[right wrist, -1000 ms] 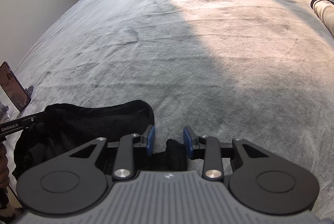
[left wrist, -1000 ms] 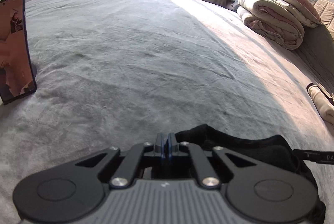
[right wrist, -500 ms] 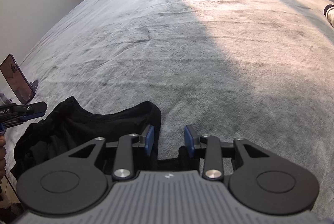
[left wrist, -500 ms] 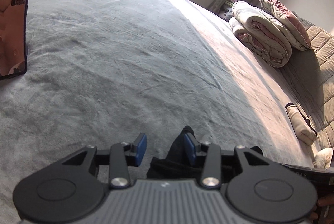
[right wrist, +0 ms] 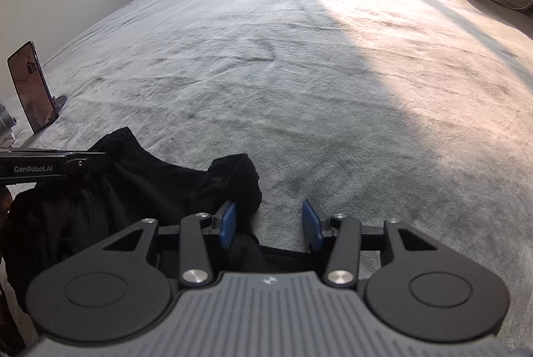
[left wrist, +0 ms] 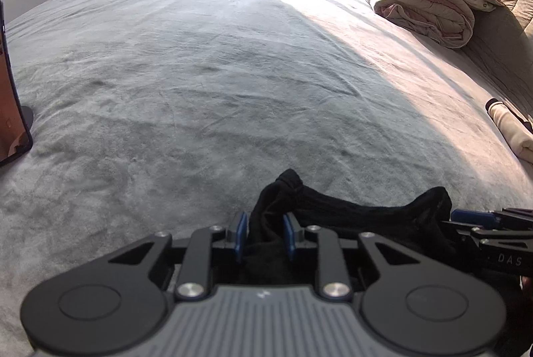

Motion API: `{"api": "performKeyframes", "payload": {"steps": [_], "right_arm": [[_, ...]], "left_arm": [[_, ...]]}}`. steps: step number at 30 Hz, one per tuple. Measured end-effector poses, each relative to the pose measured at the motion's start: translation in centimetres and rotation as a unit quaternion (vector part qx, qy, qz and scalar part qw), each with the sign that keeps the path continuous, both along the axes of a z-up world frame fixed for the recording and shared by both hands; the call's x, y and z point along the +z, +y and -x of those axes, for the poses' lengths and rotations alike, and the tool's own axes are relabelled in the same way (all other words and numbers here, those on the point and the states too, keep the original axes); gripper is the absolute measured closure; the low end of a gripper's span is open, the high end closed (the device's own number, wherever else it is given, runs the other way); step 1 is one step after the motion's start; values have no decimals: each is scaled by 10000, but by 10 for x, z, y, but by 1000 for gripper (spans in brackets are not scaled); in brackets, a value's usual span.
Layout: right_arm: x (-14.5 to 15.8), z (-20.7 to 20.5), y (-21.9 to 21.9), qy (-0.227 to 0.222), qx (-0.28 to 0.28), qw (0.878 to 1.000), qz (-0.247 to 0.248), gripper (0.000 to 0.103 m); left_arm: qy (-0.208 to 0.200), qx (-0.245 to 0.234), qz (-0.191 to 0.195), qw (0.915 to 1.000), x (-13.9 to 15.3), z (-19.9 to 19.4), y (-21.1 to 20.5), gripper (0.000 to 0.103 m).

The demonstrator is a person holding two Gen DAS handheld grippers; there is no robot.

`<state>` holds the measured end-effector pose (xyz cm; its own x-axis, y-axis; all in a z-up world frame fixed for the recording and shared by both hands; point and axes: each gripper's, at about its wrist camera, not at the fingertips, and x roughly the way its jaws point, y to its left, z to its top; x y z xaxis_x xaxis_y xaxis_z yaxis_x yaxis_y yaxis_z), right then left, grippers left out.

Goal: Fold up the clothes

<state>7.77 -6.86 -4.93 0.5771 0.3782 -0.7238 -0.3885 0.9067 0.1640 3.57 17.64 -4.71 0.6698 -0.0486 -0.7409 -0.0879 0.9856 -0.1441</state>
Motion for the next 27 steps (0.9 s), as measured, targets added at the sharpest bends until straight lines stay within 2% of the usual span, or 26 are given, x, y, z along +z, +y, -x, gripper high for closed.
{"api": "performKeyframes", "payload": {"steps": [2,4,6,7,9,13,16,21,24,27], "right_arm": [[-1,2,3,-76,65,9999,-12,55],[-2,4,7,-119,197,9997,-68,65],[-2,6,10,-117,350,9992,-160,84],[-2,7,12,-114,417,9989,-204,90],[-1,9,15,-138,398,9989,-220,94],[9,11,9,-292,69,9991,-299,98],[24,11,-4,-640,-290,9971,-279,98],[48,9,-42,-1056,-1125,9872,-404,99],[58,8,-62,-1179,-1467,9811,-444,99],[60,5,-75,-1147,-1610,9791,-484,99]], "left_arm": [[-1,74,-13,10000,1,2,1,84],[9,172,33,9998,2,3,3,88],[11,266,124,9996,4,4,6,91],[9,313,177,9994,4,4,8,91],[4,379,291,9989,6,4,11,94],[-183,447,579,9972,12,7,15,97],[-384,477,771,9951,20,8,19,98],[-675,372,1050,9915,34,9,18,98],[-635,314,1168,9906,33,4,12,98],[-571,201,1130,9918,30,-3,1,97]]}}
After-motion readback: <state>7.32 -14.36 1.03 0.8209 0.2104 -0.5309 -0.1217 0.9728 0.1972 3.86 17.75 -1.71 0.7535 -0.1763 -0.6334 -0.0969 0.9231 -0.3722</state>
